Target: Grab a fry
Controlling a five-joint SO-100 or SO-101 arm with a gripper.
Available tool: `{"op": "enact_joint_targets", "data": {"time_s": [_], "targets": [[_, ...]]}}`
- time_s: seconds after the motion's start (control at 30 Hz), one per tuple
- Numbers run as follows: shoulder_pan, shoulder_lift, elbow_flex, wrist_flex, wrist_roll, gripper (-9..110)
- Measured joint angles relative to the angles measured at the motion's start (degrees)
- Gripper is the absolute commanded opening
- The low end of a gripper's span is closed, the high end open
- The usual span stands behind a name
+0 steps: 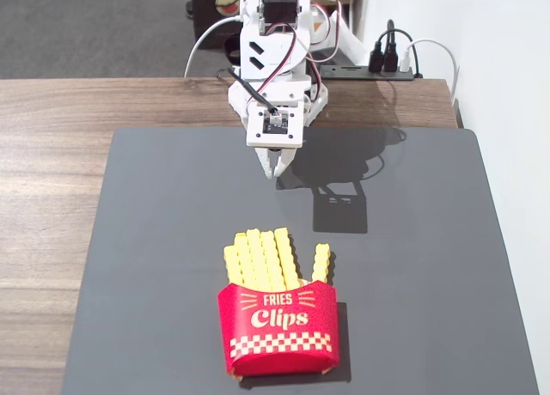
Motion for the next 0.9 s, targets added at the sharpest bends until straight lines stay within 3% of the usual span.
{"op": "enact_joint_targets", "data": {"time_s": [0.43,0.63,0.9], "targets": [[-0.8,-0.3,0.8,2.2,0.1,1],[-1.7,-8.4,-2.8,1.4,2.9,2],[-3.8,-23.4,-15.5,2.4,5.6,26]]}}
